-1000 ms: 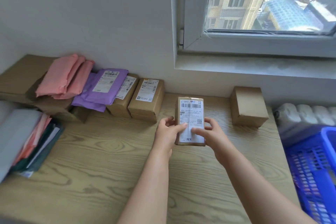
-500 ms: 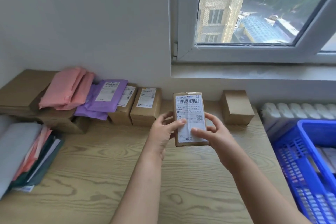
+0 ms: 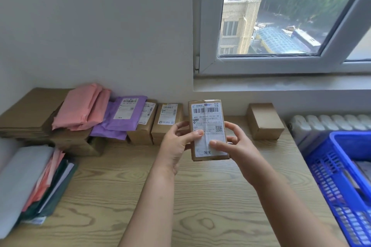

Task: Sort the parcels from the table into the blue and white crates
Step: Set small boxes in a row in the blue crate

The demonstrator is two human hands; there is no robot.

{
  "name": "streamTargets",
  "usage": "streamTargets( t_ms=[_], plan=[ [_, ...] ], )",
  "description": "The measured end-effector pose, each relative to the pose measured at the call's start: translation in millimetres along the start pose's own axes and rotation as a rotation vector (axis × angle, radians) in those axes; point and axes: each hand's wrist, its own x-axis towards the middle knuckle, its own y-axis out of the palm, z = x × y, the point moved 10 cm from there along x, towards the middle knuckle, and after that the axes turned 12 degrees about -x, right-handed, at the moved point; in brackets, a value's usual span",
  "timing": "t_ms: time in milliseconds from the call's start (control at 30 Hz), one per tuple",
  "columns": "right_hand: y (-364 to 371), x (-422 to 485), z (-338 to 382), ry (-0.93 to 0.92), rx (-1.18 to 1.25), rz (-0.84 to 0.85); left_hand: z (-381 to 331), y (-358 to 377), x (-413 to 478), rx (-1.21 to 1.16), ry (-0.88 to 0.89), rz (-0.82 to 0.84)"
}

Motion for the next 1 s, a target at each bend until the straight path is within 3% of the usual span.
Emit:
streamTargets(
  t_ms=[200,500,833,1000],
  plan=[
    [-3.6,-9.3,-5.4,0.004,-0.005,-0.026,9.4,0.4,-0.5,0.005,-0.034,0.017],
    [-55.6,-43.1,-62.0,0.127,0.024,-0.183,84.4,39.6,-2.8,0.097,-0.221,0.083],
    [-220.4,-137.5,-111.2,0.171,0.112,-0.382,189.0,211.9,-44.8,0.226,-0.296,0.257],
    [-321.8,-193.1,-140.0,0.186,0.108,-0.441,259.5,305.9,-83.7,0.22,-0.345,0.248]
  ],
)
